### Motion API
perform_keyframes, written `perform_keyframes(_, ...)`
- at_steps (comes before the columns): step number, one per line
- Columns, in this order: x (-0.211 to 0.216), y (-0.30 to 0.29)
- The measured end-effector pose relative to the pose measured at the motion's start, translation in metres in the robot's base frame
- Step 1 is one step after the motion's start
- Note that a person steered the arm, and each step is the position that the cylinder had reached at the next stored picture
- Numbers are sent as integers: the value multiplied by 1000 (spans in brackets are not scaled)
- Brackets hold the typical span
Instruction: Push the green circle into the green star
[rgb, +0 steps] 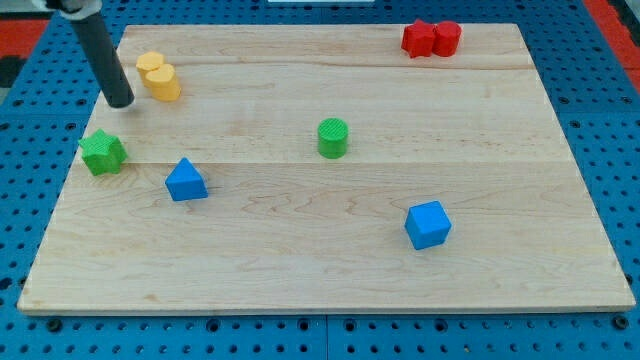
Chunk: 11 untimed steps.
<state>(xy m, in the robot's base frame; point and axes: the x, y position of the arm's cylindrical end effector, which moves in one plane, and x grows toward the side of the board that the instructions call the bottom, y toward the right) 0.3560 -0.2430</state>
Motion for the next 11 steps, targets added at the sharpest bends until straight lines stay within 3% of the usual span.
perform_keyframes(2,17,243)
perform_keyframes(3,17,283)
perform_keyframes(5,46,216)
perform_keyframes(8,80,281)
perform_keyframes(11,108,234)
